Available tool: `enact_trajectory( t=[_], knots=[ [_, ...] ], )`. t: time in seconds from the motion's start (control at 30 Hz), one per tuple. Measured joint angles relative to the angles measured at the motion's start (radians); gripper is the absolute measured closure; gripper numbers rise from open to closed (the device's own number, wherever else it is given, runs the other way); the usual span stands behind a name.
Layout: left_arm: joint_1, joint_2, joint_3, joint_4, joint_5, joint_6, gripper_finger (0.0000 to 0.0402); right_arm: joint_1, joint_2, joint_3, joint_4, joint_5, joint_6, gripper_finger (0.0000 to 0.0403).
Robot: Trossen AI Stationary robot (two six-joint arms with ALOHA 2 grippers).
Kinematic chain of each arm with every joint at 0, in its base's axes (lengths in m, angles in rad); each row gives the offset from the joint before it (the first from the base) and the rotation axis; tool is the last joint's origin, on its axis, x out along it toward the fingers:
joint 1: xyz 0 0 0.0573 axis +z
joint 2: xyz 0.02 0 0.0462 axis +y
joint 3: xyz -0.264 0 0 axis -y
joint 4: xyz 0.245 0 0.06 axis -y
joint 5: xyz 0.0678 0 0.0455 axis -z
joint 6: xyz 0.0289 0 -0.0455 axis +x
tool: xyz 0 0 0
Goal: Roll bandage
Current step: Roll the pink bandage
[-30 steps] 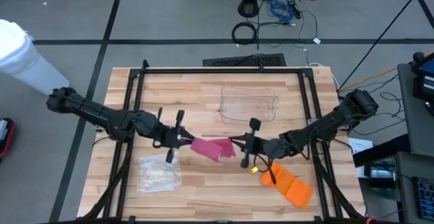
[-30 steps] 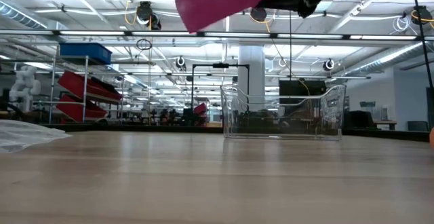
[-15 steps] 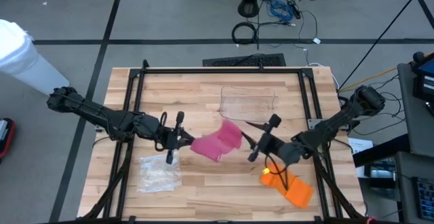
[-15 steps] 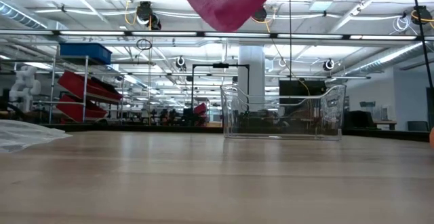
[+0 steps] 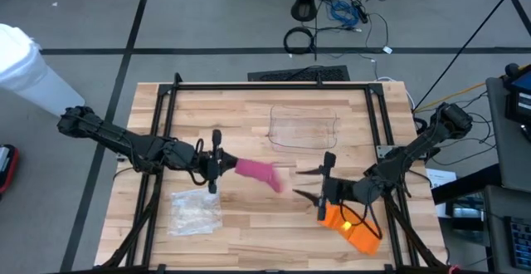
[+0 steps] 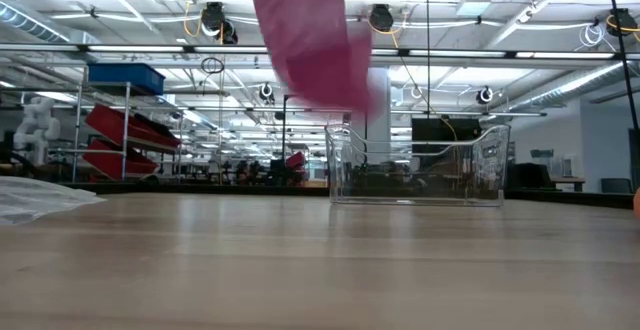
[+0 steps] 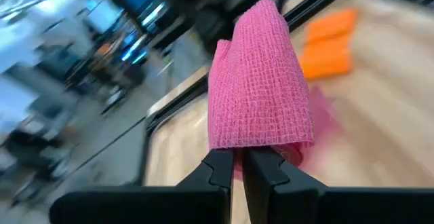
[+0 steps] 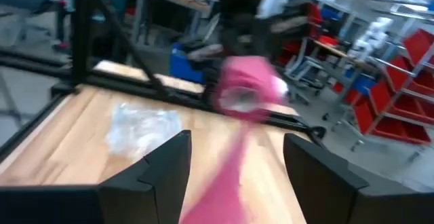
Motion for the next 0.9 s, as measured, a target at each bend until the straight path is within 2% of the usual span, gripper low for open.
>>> enact_trajectory(
  t=[0.13,0.33,0.57,0.73,0.9],
  knots=[
    [0.0,0.0,0.0,-0.011,-0.046,0.0,0.0385,-0.005,-0.008,0.0,-0.01,0.035,0.046,0.0185],
    [0.0,0.0,0.002,0.043,-0.005,-0.003,0.0385,-0.121,0.053,0.0,-0.003,-0.042,0.178,0.0185],
    [0.0,0.0,0.002,0.062,0.023,-0.024,0.0385,-0.209,0.185,0.0,0.217,-0.16,0.15,0.0186],
    [0.0,0.0,0.002,0.059,0.025,-0.039,0.0385,-0.249,0.233,0.0,0.314,-0.186,0.121,0.0189],
    [0.0,0.0,0.002,0.062,0.032,-0.101,0.0384,-0.295,0.233,0.0,0.315,-0.289,0.129,0.0228]
  ],
)
